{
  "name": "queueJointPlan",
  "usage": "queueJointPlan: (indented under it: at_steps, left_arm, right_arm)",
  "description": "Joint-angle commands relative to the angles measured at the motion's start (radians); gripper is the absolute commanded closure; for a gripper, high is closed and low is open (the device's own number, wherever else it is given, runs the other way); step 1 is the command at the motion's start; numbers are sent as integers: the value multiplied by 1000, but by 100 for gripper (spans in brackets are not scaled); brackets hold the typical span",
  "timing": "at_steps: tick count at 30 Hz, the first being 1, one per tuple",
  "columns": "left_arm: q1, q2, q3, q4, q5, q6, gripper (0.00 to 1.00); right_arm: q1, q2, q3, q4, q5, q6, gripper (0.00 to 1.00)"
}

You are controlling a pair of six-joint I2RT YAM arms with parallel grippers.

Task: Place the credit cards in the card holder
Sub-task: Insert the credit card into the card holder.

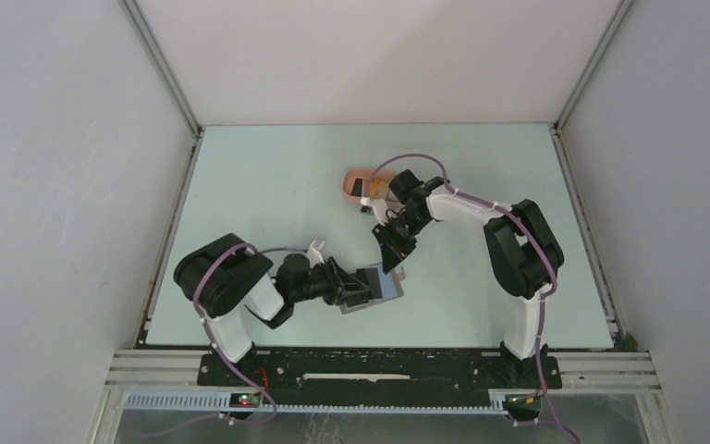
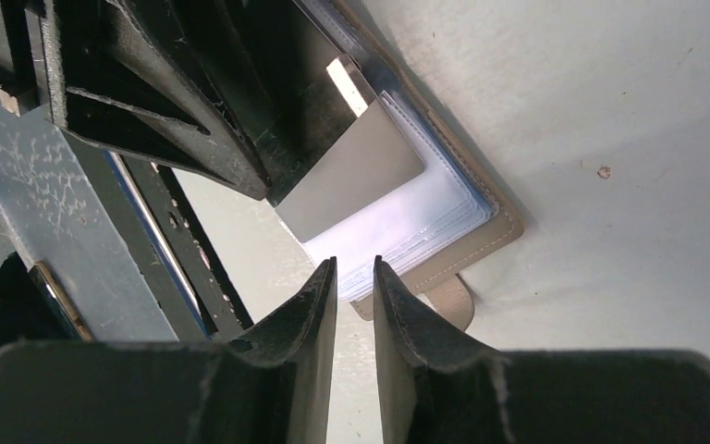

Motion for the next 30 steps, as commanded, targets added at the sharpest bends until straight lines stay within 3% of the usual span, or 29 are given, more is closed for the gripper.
queueJointPlan:
  at_steps: [1,15,30]
  left_arm:
    - [-5,-65,6,-86,-36,39,65]
    - [-6,-241,59,-433,-77,163,59]
    - [-16,-354,179,-800,-169,308,62]
  right_arm:
    - [-4,-39,13,4,-39,2,71]
    - [-19,-4,13,21,-201,69,74]
    - [-39,-19,12,26,-158,69,76]
